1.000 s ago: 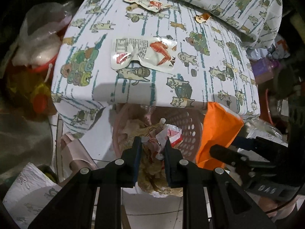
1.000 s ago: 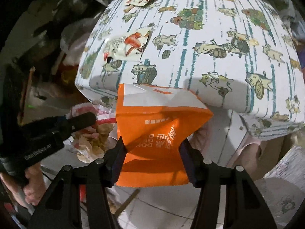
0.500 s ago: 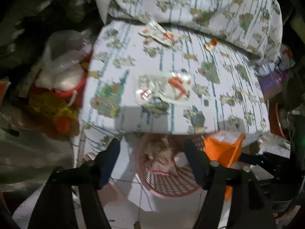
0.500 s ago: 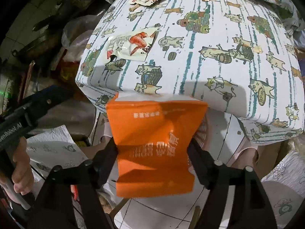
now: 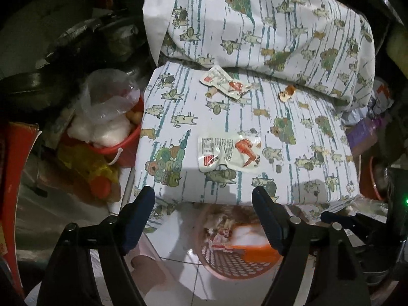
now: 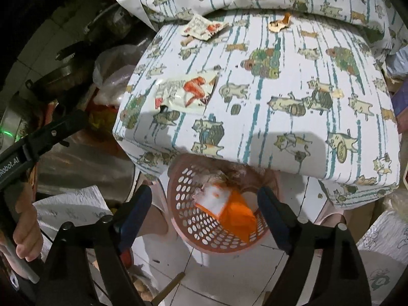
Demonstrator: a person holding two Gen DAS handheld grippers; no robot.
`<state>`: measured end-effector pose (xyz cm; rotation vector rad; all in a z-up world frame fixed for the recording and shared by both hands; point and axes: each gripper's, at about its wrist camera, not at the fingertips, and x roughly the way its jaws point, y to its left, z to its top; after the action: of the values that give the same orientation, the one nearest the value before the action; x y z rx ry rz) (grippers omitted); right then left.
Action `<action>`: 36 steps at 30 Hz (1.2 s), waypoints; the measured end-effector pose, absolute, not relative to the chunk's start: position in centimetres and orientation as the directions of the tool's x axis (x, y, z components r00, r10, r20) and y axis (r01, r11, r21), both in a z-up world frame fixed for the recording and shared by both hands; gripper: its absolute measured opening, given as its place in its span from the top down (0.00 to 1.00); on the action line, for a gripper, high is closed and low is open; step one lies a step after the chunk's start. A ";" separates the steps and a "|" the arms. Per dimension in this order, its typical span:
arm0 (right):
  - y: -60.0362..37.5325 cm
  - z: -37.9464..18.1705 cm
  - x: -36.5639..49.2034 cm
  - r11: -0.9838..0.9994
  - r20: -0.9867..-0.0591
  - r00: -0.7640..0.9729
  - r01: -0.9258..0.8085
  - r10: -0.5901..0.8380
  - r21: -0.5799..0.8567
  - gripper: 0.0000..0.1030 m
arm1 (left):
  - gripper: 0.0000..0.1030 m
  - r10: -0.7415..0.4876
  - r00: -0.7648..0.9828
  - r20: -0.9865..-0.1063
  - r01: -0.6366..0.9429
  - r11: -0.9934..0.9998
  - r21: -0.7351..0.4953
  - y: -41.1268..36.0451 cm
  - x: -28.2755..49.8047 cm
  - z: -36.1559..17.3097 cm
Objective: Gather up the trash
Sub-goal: 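Carry the wrapper and orange bag over the pink basket and open both tools, then move both open tools back over the stool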
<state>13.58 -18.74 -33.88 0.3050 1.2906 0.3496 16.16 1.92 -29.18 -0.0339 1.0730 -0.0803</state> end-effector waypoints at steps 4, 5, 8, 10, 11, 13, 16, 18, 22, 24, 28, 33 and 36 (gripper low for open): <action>-19.3 -32.7 13.7 0.919 -0.867 0.309 -0.079 0.392 0.387 0.18 | 0.22 -0.093 0.518 -0.850 0.068 0.995 -0.067 1.8 16.0 -27.9; -19.5 -32.3 13.7 0.922 -0.863 0.329 -0.079 0.383 0.379 0.18 | 0.22 -0.089 0.530 -0.843 0.073 0.996 -0.060 1.7 15.9 -27.6; -20.0 -31.1 14.0 0.930 -0.850 0.385 -0.076 0.359 0.359 0.17 | 0.22 -0.071 0.587 -0.806 0.083 0.996 -0.027 1.2 15.5 -26.2; -20.4 -30.5 14.1 0.934 -0.841 0.416 -0.065 0.345 0.351 0.16 | 0.22 -0.080 0.609 -0.789 0.085 0.996 -0.036 1.1 15.4 -25.5; -20.6 -30.2 14.3 0.935 -0.836 0.429 -0.060 0.342 0.351 0.16 | 0.22 -0.088 0.621 -0.779 0.085 0.995 -0.045 1.1 15.3 -25.2; -21.0 -29.7 14.4 0.935 -0.830 0.445 -0.052 0.337 0.351 0.15 | 0.22 -0.106 0.656 -0.747 0.086 0.994 -0.065 1.1 15.1 -24.3; -21.4 -29.2 14.6 0.936 -0.820 0.470 -0.044 0.328 0.350 0.15 | 0.20 -0.109 0.704 -0.702 0.085 0.994 -0.068 1.1 14.7 -23.1; -21.6 -28.9 14.7 0.941 -0.816 0.487 -0.036 0.312 0.338 0.15 | 0.19 -0.109 0.725 -0.680 0.080 0.994 -0.074 1.1 14.5 -22.4; -21.9 -28.6 14.8 0.939 -0.813 0.496 -0.019 0.306 0.342 0.15 | 0.19 -0.123 0.733 -0.669 0.074 0.992 -0.101 1.2 14.6 -21.7; -22.1 -28.3 14.7 0.938 -0.808 0.500 -0.021 0.310 0.347 0.15 | 0.19 -0.122 0.734 -0.668 0.074 0.992 -0.100 1.3 14.6 -21.6; -22.3 -27.6 14.9 0.948 -0.799 0.533 -0.016 0.276 0.317 0.15 | 0.19 -0.115 0.739 -0.664 0.071 0.993 -0.093 0.9 14.8 -21.2; -22.6 -26.9 16.3 0.959 -0.797 0.550 -0.025 0.250 0.284 0.15 | 0.19 -0.145 0.720 -0.679 0.104 0.989 -0.101 -0.3 16.8 -21.0; -23.0 -26.4 17.7 0.964 -0.788 0.570 -0.022 0.231 0.267 0.15 | 0.19 -0.127 0.719 -0.683 0.093 0.992 -0.086 -0.6 18.8 -20.8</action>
<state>17.71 -23.02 -26.43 0.2381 0.9552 0.1505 18.76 -0.60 -20.80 -0.0462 0.7586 -0.1218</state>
